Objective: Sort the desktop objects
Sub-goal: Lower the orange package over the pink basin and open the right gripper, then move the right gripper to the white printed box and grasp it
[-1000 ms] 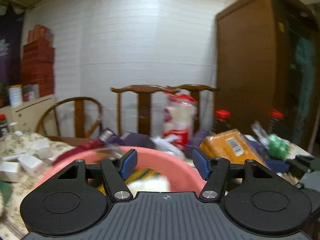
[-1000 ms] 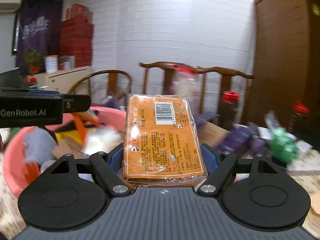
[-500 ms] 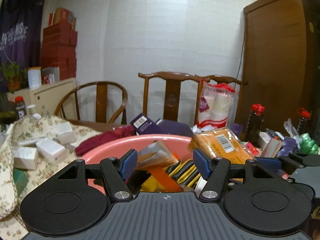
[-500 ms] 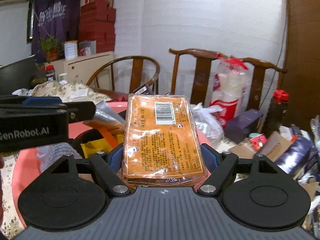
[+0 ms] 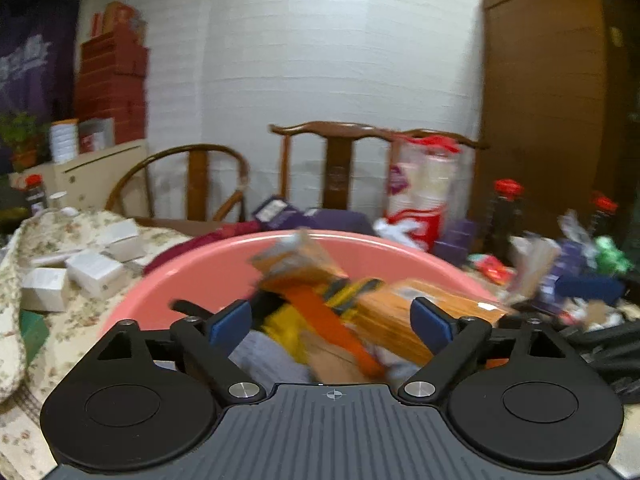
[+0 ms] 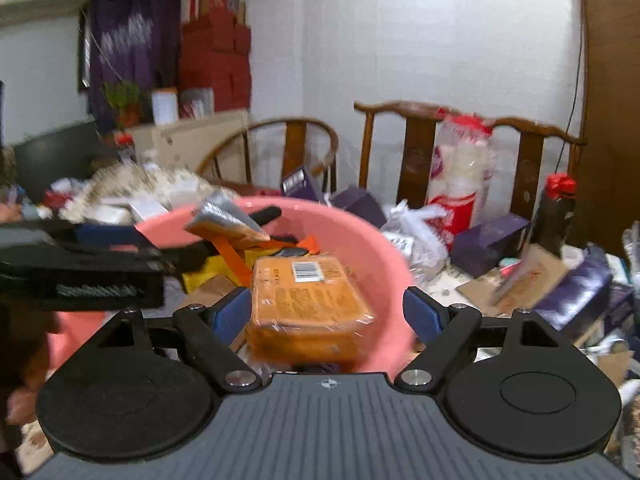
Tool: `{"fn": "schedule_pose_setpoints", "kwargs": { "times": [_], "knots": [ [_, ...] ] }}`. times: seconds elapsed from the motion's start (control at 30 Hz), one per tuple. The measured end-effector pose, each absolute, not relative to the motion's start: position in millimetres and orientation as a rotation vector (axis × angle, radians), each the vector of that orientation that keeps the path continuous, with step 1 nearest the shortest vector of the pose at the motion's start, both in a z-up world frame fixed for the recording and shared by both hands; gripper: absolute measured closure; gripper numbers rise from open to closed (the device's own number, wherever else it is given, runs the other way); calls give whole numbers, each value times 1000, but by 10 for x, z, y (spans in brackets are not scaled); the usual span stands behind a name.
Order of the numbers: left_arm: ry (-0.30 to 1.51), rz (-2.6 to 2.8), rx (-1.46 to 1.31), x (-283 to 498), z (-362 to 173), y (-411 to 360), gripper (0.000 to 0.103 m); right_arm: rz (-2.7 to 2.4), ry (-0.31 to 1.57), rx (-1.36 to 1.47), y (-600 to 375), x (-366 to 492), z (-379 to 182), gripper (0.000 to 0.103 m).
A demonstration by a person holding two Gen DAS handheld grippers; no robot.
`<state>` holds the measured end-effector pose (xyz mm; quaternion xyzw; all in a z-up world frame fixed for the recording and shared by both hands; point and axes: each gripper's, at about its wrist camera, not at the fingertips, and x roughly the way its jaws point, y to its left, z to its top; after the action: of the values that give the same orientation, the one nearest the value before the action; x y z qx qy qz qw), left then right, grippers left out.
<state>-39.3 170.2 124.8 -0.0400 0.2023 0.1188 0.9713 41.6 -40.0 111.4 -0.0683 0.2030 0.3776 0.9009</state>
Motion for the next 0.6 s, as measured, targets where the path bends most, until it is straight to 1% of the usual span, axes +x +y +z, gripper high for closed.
{"fn": "schedule_pose_setpoints", "kwargs": {
  "times": [0.1, 0.13, 0.17, 0.27, 0.4, 0.5, 0.6],
  "knots": [
    [381, 154, -41, -533, 1291, 1362, 7, 776, 349, -142, -964, 195, 1198, 7],
    [369, 119, -32, -589, 1306, 1223, 4, 773, 333, -162, -1146, 120, 1204, 7],
    [363, 82, -25, -632, 1310, 1096, 1, 767, 323, -183, -1298, 62, 1195, 7],
    [370, -59, 10, -745, 1254, 645, 1, 763, 340, -290, -1753, -149, 1053, 6],
    [414, -207, 76, -815, 1086, 119, 1, 742, 392, -467, -2153, -383, 668, 6],
    [463, -293, 88, -816, 914, -131, 1, 736, 427, -613, -2250, -460, 373, 6],
    [551, -326, 84, -712, 725, -246, 1, 741, 426, -729, -2187, -445, 149, 7]
  ]
}}
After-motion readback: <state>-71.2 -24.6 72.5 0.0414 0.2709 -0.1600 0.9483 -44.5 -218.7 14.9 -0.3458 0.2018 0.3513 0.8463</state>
